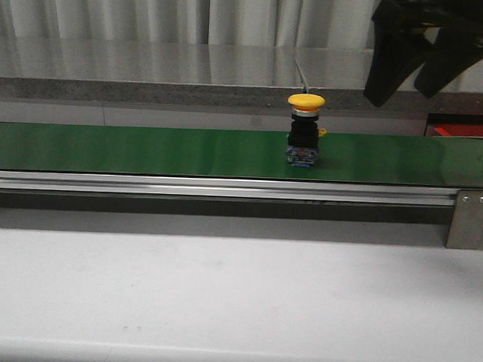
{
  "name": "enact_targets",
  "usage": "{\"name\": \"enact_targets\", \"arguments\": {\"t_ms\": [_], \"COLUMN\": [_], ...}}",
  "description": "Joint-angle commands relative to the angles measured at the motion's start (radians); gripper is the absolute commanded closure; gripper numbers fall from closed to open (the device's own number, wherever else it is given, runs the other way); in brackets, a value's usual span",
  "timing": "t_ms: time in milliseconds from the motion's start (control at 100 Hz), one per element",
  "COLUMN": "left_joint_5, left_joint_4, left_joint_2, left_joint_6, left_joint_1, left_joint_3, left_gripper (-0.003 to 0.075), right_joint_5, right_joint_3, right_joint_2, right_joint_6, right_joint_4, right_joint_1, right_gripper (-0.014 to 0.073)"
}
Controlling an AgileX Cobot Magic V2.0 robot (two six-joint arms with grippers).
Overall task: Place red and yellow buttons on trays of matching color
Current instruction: 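Lower the right gripper onto the yellow push-button and grasp it, then carry the yellow push-button into the yellow tray and open the right gripper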
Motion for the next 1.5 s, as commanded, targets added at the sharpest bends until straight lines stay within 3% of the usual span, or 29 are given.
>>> {"name": "enact_targets", "arguments": {"t_ms": [0, 330, 530, 750, 840, 1150, 1490], "left_joint_5": [-0.075, -0.075, -0.075, -0.075, -0.075, -0.075, -0.075], "left_joint_4": [-0.022, -0.022, -0.022, -0.022, -0.022, -0.022, -0.022], "left_joint_2": [0.006, 0.006, 0.006, 0.006, 0.006, 0.006, 0.006], "left_joint_6": [-0.003, -0.003, -0.003, -0.003, -0.003, -0.003, -0.003], "left_joint_1": [-0.009, -0.009, -0.009, -0.009, -0.009, -0.009, -0.009], "left_joint_3": [-0.027, -0.027, -0.027, -0.027, -0.027, -0.027, -0.027], "left_gripper": [0.0741, 0.0741, 0.0741, 0.0741, 0.0741, 0.0741, 0.0741], "right_joint_5": [-0.011, -0.007, -0.093, -0.125, -0.125, -0.154, -0.2], "right_joint_3": [-0.065, -0.141, -0.154, -0.154, -0.154, -0.056, 0.158], "right_joint_2": [-0.014, 0.092, 0.139, 0.166, 0.163, 0.02, -0.18], "right_joint_6": [-0.021, -0.116, -0.121, -0.121, -0.121, -0.078, 0.006], "right_joint_4": [0.02, 0.114, 0.114, 0.097, 0.097, 0.101, 0.103], "right_joint_1": [0.019, 0.045, 0.045, 0.045, 0.045, 0.018, -0.188], "right_gripper": [0.0035, 0.0035, 0.0048, 0.0349, 0.0415, 0.0422, 0.0422]}}
